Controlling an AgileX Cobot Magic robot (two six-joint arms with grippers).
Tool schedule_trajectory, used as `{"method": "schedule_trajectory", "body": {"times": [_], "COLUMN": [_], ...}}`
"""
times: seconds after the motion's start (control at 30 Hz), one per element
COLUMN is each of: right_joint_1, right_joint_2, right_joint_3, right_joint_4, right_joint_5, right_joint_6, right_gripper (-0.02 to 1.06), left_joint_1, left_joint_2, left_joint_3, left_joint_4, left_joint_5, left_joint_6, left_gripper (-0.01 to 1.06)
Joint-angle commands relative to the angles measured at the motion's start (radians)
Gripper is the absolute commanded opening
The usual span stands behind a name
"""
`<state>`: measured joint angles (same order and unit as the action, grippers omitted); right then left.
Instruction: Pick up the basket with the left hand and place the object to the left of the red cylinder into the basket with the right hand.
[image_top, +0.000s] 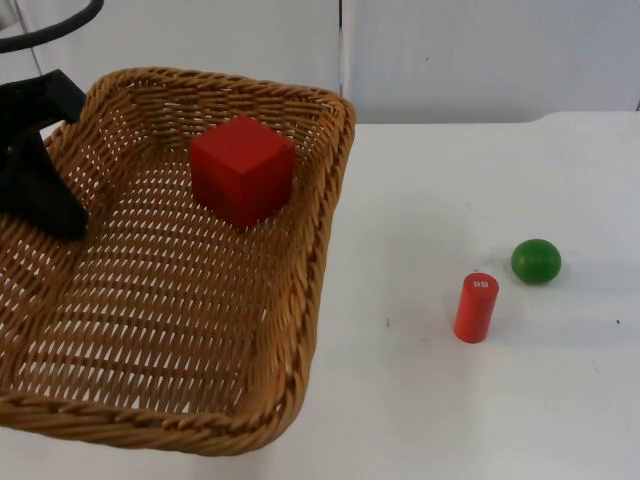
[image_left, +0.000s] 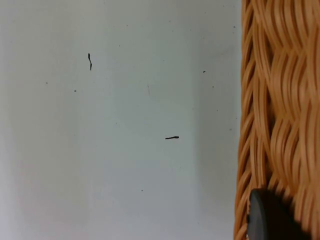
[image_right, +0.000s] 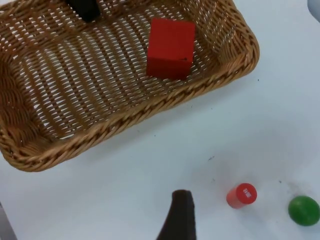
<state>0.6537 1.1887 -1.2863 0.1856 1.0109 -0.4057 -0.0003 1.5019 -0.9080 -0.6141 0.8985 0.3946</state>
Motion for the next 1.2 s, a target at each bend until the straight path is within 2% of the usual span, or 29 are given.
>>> {"method": "schedule_trajectory", "body": {"times": [0.0,0.47,0.8,0.93,1.17], "right_joint_1": [-0.007,-0.007,-0.007,-0.007,-0.007], "right_joint_2": [-0.02,-0.042,-0.042,-0.042,-0.042], "right_joint_3": [0.013,0.017,0.017,0.017,0.017], "right_joint_4": [-0.005,-0.002,-0.002,0.0,0.0], "right_joint_5": [-0.014,-0.022,-0.022,-0.019,-0.004], "right_joint_6": [0.006,0.014,0.014,0.014,0.014], "right_gripper": [0.67,0.67,0.67,0.67,0.67], "left_joint_1": [0.002,0.002,0.002,0.002,0.002], "left_joint_2": [-0.017,-0.017,0.044,0.104,0.193], "left_joint_3": [-0.004,-0.004,-0.004,-0.004,-0.006], "left_joint_4": [-0.027,-0.031,-0.041,-0.105,-0.201], "left_joint_5": [0.002,-0.049,-0.131,-0.181,-0.2], "left_joint_6": [0.004,0.004,0.016,0.076,0.18], "left_gripper": [0.0,0.0,0.0,0.0,0.0]}}
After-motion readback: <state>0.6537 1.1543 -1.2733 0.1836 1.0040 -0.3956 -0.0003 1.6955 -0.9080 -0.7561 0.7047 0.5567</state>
